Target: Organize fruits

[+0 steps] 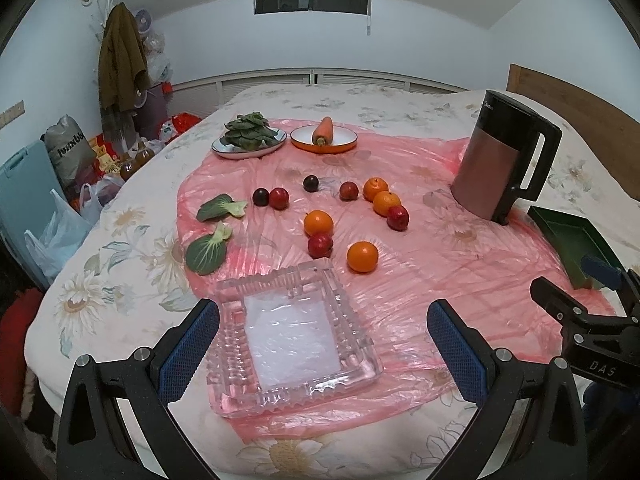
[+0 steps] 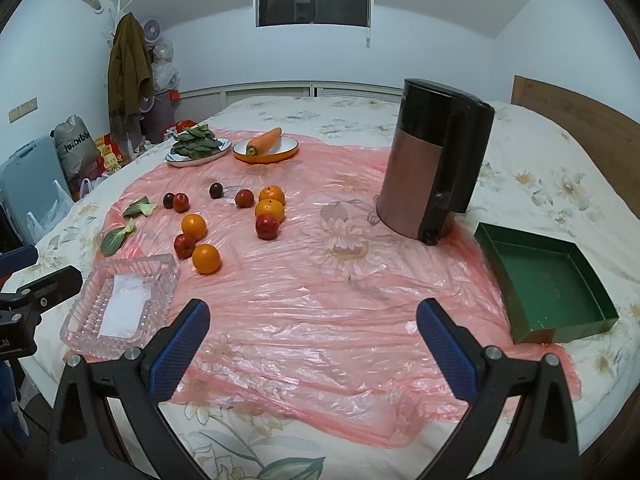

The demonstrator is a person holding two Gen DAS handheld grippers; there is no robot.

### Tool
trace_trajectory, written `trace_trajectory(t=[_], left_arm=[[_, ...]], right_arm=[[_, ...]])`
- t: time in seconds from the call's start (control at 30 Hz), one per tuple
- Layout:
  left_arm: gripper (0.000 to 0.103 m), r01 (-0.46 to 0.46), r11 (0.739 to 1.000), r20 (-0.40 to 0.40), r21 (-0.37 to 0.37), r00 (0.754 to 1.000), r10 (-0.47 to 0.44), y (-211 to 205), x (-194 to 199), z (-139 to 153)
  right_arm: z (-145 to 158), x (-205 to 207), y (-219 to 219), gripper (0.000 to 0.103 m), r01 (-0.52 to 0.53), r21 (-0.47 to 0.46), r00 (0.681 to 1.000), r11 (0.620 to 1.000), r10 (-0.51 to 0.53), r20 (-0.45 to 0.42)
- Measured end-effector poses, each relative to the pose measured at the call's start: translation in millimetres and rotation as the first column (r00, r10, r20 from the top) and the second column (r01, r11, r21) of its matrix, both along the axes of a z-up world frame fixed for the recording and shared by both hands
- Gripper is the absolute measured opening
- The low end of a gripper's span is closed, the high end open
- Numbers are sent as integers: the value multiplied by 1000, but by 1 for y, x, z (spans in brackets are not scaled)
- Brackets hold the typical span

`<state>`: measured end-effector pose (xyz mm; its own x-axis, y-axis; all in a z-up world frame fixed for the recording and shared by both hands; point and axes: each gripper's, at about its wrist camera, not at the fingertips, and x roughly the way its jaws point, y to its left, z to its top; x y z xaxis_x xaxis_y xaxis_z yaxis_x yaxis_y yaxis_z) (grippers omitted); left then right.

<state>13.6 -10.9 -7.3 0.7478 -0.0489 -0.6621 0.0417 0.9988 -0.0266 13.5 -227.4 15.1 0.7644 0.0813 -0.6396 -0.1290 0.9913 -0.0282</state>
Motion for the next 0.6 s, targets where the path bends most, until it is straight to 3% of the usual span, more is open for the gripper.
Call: trace_trajectory(t=[0.6], left_arm=[[102, 27, 1000, 12, -1, 1000, -27, -3, 5, 0]], right_arm=[[0, 5, 1, 103, 2, -8, 1000, 1000, -2, -3]])
